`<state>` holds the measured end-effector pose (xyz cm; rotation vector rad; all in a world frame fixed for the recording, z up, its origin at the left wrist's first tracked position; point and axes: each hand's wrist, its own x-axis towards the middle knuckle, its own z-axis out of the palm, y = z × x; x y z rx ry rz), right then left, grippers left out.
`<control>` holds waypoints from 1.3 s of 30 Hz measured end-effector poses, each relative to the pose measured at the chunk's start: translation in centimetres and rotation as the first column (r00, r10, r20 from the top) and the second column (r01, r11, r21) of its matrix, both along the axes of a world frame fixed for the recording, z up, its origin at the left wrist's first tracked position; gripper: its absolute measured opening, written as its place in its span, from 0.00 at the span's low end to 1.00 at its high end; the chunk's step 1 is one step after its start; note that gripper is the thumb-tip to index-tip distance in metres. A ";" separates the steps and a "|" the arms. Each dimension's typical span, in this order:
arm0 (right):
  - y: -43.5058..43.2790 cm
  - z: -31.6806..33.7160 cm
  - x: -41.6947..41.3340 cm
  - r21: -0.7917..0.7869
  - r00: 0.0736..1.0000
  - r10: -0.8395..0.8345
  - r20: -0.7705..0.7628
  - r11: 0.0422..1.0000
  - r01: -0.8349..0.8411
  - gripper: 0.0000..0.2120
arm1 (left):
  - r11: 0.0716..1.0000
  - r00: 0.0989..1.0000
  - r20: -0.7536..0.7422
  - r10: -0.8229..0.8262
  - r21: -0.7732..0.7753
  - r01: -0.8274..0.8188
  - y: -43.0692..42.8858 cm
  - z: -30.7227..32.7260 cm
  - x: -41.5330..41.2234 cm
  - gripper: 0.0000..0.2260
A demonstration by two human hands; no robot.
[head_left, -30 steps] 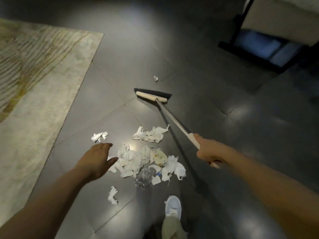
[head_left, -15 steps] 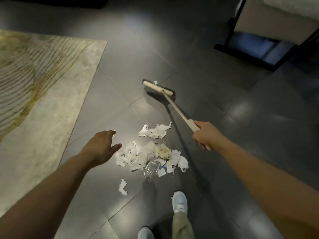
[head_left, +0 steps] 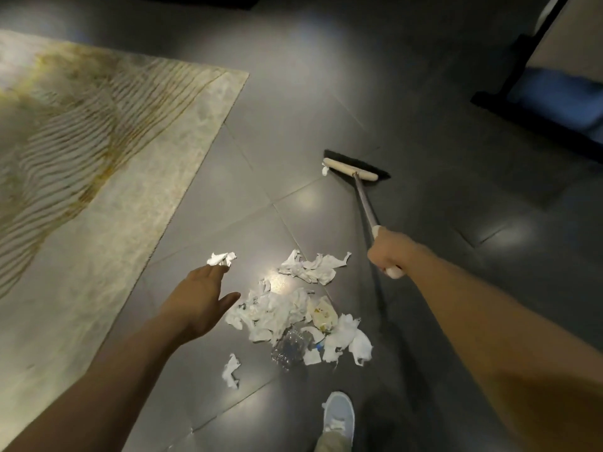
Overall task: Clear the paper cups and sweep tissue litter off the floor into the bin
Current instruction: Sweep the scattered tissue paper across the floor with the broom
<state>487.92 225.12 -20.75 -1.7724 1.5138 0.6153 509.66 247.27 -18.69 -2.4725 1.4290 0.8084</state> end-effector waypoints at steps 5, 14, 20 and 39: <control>2.6 1.3 -2.3 0.021 0.988 0.125 -0.086 0.992 -0.123 0.35 | 1.000 1.000 0.013 0.002 -0.008 -0.002 0.6 1.1 -2.1 0.27; 12.3 5.2 -10.4 0.132 0.947 0.288 -0.139 0.954 -0.271 0.41 | 1.000 1.000 -0.007 -0.002 -0.026 0.001 6.8 3.2 -6.8 0.26; 19.4 8.9 -15.0 0.243 0.934 0.339 -0.111 0.921 -0.306 0.41 | 0.999 1.000 -0.021 -0.001 -0.036 0.001 9.7 5.5 -10.0 0.26; 3.0 19.1 -31.2 0.282 0.900 -0.243 0.363 0.949 0.142 0.29 | 0.993 0.999 0.046 0.023 -0.115 -0.017 -8.6 15.3 -19.6 0.26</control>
